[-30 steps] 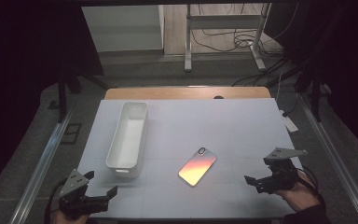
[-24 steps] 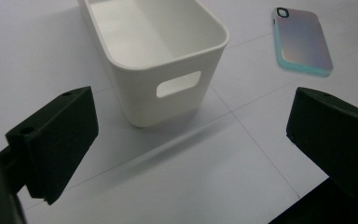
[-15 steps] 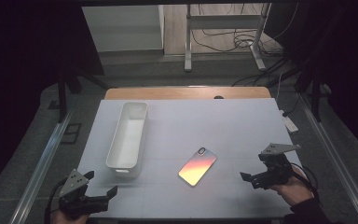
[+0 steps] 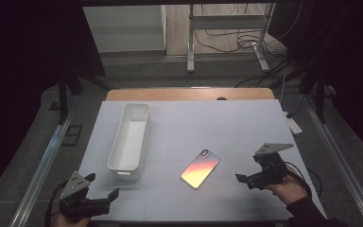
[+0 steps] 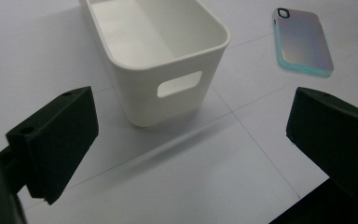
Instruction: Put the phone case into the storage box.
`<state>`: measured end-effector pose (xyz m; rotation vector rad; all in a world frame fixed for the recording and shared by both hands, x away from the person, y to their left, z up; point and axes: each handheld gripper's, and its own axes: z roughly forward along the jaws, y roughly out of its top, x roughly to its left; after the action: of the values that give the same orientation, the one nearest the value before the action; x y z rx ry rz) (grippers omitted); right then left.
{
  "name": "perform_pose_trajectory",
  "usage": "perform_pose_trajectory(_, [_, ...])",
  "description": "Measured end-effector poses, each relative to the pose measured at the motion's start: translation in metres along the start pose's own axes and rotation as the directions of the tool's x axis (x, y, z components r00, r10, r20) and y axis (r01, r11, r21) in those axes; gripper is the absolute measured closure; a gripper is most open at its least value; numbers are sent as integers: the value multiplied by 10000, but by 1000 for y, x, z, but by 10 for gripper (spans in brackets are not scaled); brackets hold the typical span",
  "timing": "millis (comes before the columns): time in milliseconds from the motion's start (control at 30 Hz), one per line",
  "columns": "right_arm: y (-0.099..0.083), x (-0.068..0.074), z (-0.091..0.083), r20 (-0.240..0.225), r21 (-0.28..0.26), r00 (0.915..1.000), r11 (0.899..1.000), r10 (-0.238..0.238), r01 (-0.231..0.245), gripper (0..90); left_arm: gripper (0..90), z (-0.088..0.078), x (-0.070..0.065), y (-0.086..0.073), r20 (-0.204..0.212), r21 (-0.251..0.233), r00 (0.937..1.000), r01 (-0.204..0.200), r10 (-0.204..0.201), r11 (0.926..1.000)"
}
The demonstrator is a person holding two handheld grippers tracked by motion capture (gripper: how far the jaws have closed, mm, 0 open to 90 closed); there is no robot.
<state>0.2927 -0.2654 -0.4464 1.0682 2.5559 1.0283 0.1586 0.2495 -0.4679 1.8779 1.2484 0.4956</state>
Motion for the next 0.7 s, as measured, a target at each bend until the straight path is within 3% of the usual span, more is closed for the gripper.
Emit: perform_pose_trajectory(700, [17,14,20,-358,268,9980,9983,-511,521,0,30,0,0,0,12,-10,10000,18,-18,10000])
